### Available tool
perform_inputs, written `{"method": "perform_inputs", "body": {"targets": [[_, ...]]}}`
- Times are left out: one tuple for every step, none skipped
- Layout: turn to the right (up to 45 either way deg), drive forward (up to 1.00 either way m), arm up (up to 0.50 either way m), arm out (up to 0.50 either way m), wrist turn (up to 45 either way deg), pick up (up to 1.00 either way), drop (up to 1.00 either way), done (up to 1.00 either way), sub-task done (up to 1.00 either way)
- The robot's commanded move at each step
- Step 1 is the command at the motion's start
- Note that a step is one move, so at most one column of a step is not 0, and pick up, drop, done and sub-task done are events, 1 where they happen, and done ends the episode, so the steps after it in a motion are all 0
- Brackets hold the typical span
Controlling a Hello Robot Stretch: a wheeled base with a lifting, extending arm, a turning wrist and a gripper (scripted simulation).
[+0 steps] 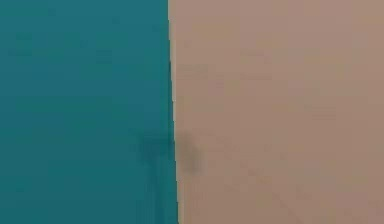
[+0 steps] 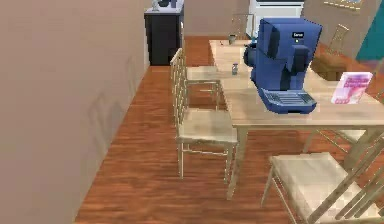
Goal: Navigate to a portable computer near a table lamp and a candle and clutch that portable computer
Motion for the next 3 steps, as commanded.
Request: {"method": "perform_inputs", "body": {"targets": [[-45.0, 0.0, 0.0, 0.0, 0.0, 0.0, 0.0, 0.0, 0.0], [-45.0, 0.0, 0.0, 0.0, 0.0, 0.0, 0.0, 0.0, 0.0], [-18.0, 0.0, 0.0, 0.0, 0.0, 0.0, 0.0, 0.0, 0.0]]}}
